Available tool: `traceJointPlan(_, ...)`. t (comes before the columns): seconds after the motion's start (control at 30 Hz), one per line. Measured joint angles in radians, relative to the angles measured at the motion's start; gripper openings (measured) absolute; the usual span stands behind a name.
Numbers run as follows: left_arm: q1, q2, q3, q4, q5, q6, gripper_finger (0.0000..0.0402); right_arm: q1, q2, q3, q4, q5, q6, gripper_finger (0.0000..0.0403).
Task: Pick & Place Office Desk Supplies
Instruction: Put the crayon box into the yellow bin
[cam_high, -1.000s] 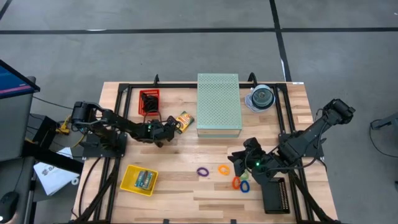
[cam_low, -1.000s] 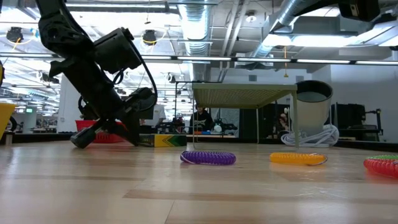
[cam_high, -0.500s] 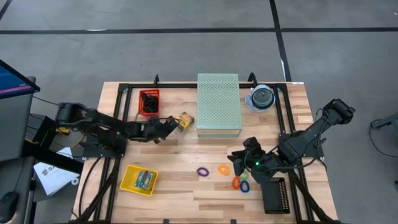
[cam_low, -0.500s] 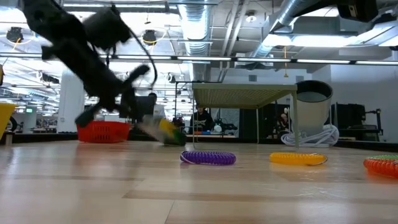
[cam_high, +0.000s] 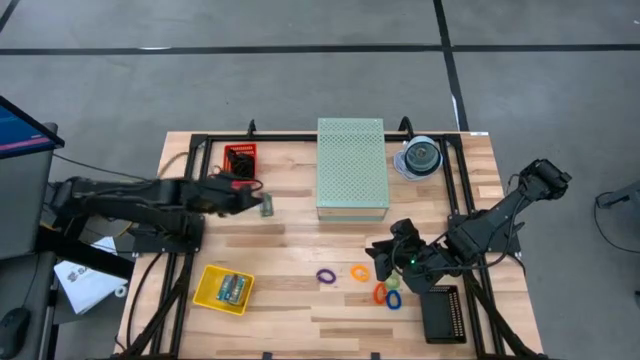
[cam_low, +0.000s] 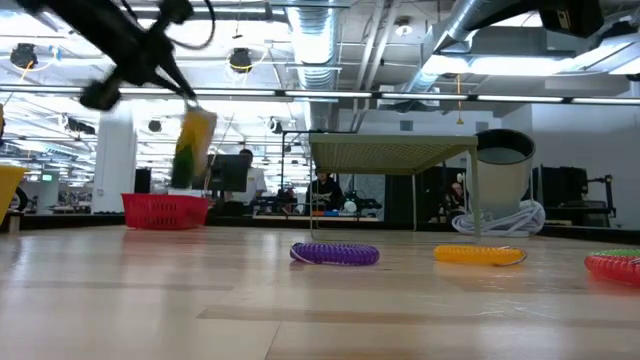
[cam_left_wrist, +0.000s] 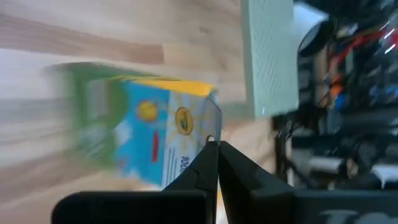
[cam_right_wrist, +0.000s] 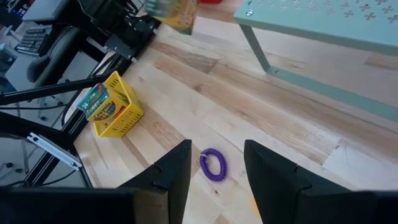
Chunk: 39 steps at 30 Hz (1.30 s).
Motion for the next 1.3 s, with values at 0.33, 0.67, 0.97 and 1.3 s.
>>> traceJointPlan(0.33, -0.001, -0.007, 0.431, -0.709, 0.18, 0.047, 0.0, -0.006, 0.0, 0.0, -0.014, 0.002, -0.008, 0.0146)
traceJointPlan(0.67, -0.001, 0.15, 0.71, -1.137, 0.267, 0.047, 0.0, -0.006, 0.001, 0.0, -0.024, 0.006, -0.019, 0.0146)
traceJointPlan(0.97, -0.103, 0.226, 0.726, -1.135, 0.35, -0.01, 0.0, 0.005, 0.001, 0.0, -0.037, 0.007, -0.018, 0.0146)
traceJointPlan(1.3, -0.351, 0.278, 0.726, -1.135, 0.413, -0.243, 0.0, 0.011, 0.001, 0.0, -0.036, 0.029, -0.035, 0.0146)
